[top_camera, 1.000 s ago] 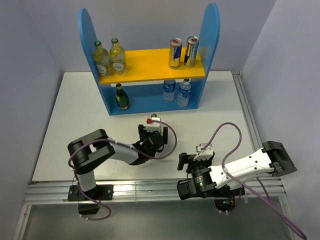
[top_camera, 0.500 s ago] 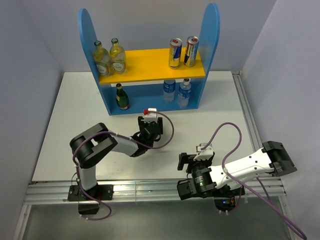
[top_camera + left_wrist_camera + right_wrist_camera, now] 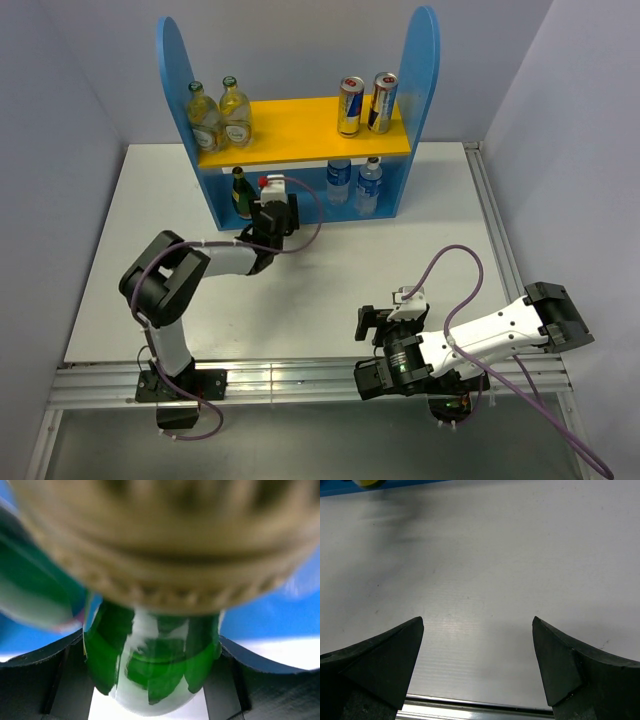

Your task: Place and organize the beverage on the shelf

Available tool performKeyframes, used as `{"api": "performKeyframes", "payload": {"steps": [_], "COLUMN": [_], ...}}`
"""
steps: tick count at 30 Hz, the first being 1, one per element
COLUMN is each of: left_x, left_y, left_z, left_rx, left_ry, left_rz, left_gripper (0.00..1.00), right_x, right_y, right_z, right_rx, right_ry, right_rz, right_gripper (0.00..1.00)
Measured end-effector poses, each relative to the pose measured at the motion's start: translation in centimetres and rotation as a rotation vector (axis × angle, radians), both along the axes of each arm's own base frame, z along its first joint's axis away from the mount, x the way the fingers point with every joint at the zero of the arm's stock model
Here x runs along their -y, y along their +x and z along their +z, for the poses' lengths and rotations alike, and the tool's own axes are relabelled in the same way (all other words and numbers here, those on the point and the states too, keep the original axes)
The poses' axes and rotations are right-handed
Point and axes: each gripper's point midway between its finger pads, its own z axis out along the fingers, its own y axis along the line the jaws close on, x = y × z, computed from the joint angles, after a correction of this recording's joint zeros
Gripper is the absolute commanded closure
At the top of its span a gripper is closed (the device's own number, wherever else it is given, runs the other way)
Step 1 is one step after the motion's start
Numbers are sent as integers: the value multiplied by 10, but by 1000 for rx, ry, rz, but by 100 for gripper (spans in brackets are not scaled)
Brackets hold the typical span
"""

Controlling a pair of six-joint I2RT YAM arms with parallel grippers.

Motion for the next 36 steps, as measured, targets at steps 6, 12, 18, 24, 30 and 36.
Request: {"api": "performKeyframes", "payload": {"steps": [6,12,18,24,30,36], "left_x": [-12,-13,-27,-31,-31,-31], "left_y": [45,75,87,88,80,66], "left_z": [14,-14,-15,-16,-15,-11], "left_rx": [30,-18,-24,-22,-19,-24], "left_ry": [-33,-15,-22,-26,-34,-29], "left_rz": [37,41,63,68,55,46], "left_gripper": [100,98,69,12,1,1], "right_x": [0,2,3,3,3,3], "right_y": [0,0,1,1,1,1], "right_z": [0,1,0,0,0,-1], "right_rx": [0,-2,-2,-2,-2,0], "right_ry": [0,11,12,12,11,2], "right_rz": [0,0,0,0,0,0], "right_gripper": [4,4,4,4,4,4]}}
